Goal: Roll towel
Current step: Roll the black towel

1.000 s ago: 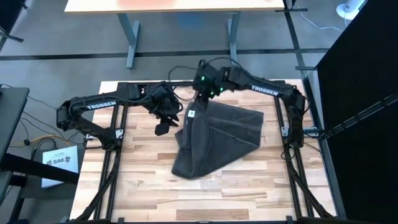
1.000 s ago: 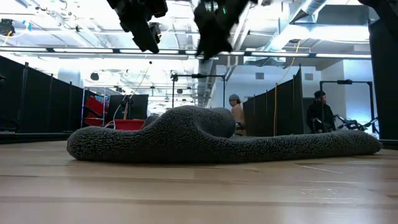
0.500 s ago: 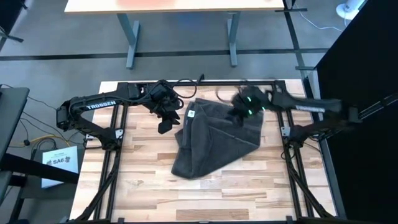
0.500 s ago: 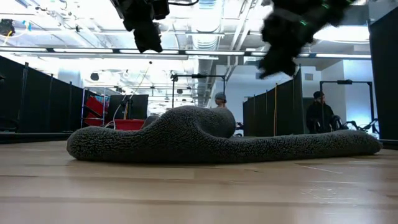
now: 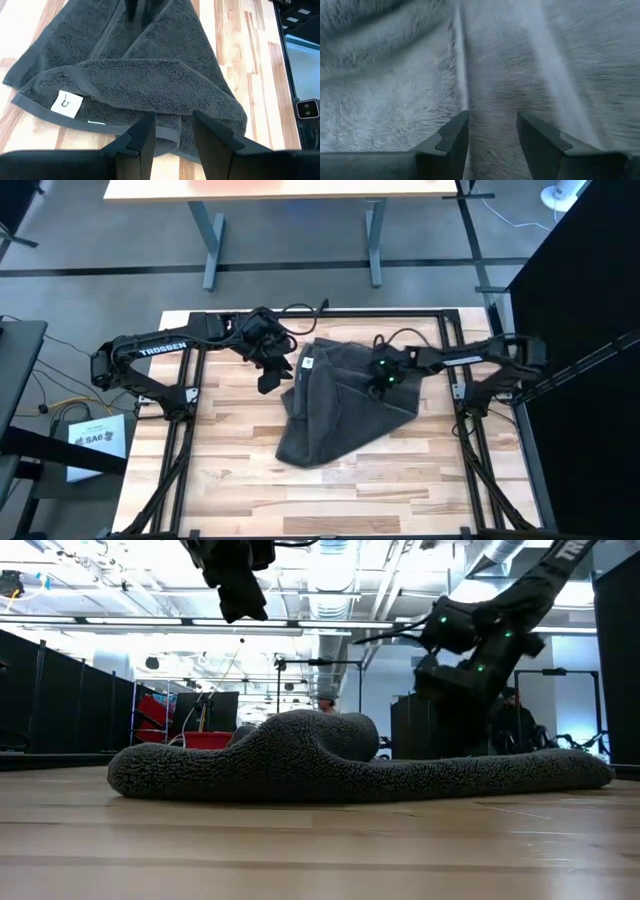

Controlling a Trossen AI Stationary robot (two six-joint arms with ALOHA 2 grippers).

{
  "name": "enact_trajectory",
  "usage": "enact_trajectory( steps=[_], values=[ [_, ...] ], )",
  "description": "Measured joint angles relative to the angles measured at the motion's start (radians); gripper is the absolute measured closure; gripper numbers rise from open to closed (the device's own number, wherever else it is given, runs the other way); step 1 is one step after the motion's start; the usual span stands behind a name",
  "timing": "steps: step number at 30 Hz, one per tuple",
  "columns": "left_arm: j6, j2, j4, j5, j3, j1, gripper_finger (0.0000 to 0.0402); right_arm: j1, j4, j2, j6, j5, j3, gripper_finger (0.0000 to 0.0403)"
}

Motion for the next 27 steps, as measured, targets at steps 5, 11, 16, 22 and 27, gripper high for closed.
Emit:
enact_trajectory(
  steps=[5, 11, 16, 22, 27],
  values=[
    [0.047, 0.0, -0.001, 0.0, 0.0, 0.0, 0.0289, 0.032, 0.059, 0.1, 0.0, -0.063, 0.062, 0.0253],
    [0.087, 0.0, -0.017, -0.01, 0.0, 0.0, 0.0289, 0.062, 0.08, 0.197, 0.004, -0.092, 0.11, 0.0253],
    [0.103, 0.0, -0.053, -0.014, 0.0, 0.001, 0.0289, 0.051, 0.057, 0.179, 0.005, -0.081, 0.123, 0.0255],
    [0.111, 0.0, -0.069, -0.02, 0.0, 0.001, 0.0289, 0.035, 0.037, 0.163, -0.008, -0.065, 0.131, 0.0319],
    [0.121, 0.0, -0.07, -0.02, 0.0, 0.001, 0.0289, 0.062, 0.056, 0.153, -0.016, -0.084, 0.131, 0.0395]
  ],
)
